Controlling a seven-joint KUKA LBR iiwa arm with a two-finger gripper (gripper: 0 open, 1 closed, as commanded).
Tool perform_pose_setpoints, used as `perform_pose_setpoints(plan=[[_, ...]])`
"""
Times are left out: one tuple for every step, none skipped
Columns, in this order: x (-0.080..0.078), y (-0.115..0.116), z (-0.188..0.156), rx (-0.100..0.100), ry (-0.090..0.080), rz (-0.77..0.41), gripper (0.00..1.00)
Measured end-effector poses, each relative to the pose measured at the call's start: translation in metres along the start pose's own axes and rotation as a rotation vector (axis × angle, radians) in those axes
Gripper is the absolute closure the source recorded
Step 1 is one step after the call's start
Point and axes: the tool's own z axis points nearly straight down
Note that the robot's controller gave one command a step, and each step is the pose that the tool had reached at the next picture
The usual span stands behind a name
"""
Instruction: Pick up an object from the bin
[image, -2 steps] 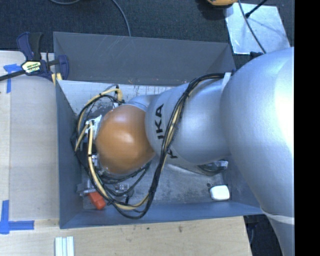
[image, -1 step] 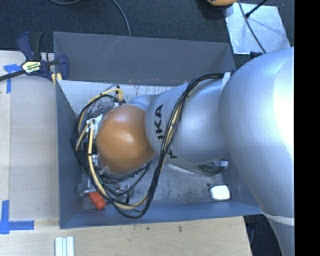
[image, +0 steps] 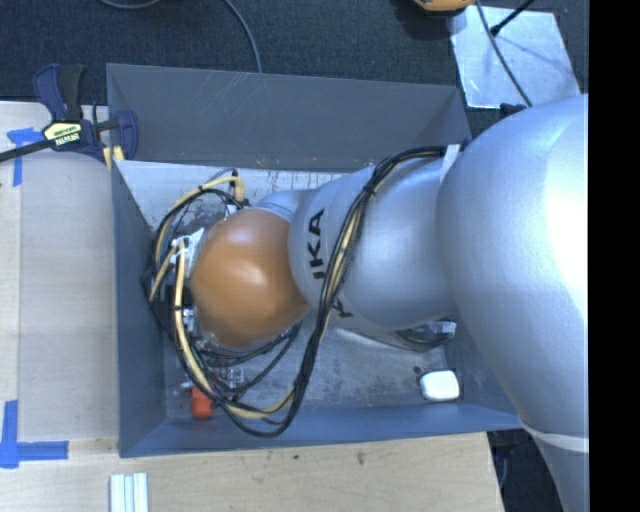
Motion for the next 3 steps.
perform_pose_setpoints(plan=[[0.0, -0.001, -0.008, 0.0, -0.001, 0.004, 1.0], [-0.002, -0.003, -0.099, 0.006, -0.004, 0.007, 1.0], [-0.003, -0.003, -0.111, 0.001, -0.002, 0.011, 1.0]])
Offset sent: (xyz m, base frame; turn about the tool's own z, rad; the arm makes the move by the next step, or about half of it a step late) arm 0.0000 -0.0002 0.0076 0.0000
